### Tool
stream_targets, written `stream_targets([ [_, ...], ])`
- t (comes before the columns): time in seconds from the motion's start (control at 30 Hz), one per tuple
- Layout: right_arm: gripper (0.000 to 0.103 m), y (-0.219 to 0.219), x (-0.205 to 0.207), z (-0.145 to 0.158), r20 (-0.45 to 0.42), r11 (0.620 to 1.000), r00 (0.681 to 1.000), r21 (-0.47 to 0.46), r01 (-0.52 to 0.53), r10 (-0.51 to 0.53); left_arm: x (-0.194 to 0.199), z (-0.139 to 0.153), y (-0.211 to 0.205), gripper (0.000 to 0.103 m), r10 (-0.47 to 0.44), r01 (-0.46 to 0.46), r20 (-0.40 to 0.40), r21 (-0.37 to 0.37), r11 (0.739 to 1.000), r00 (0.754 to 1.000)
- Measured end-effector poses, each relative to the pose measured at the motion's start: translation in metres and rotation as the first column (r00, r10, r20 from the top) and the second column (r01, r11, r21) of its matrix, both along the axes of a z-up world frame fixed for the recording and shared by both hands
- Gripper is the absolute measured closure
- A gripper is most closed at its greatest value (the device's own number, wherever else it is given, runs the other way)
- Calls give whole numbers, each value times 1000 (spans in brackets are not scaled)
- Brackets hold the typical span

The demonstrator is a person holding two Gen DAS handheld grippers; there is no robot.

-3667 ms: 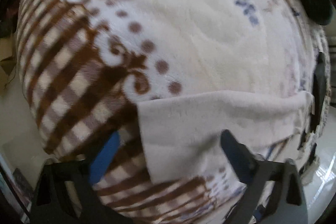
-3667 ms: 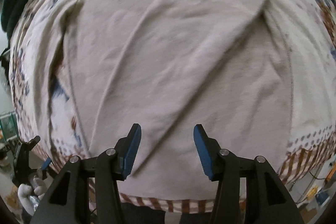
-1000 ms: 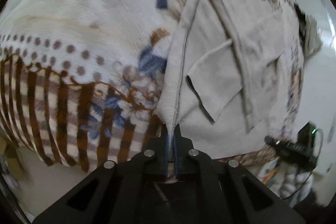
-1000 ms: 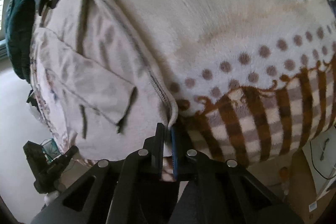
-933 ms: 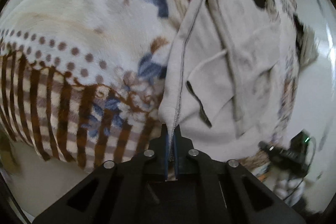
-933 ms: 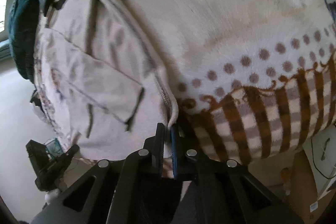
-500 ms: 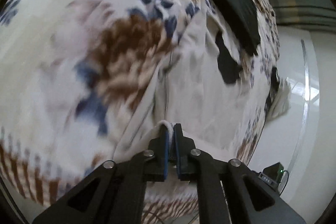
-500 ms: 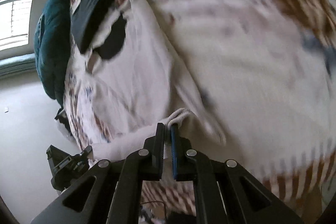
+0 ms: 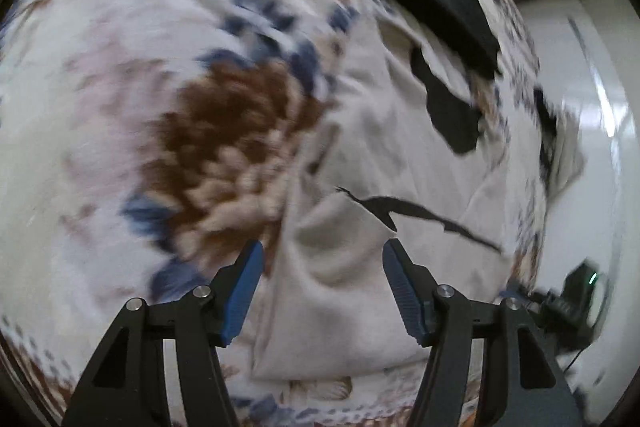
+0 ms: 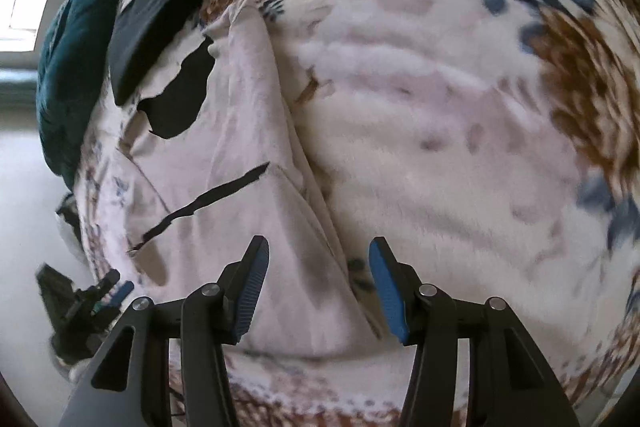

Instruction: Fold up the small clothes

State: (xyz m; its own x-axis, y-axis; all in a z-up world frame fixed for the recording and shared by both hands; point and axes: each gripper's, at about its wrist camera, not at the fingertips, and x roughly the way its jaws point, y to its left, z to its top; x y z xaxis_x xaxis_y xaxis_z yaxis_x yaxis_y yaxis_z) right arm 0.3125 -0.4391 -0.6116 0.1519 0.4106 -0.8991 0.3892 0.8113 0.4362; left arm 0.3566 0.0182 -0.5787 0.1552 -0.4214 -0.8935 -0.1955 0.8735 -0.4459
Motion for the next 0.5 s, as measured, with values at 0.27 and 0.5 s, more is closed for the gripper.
stream_targets([
  [0.27, 99, 21, 28, -1, 40, 992, 997, -106, -67, 72, 16, -5, -1, 100, -5, 3, 46, 42, 999, 999],
  [0.5, 99, 6, 39, 3, 53, 994, 999, -111, -7, 13, 20, -14, 24, 100, 64, -65, 16, 26, 998, 998],
])
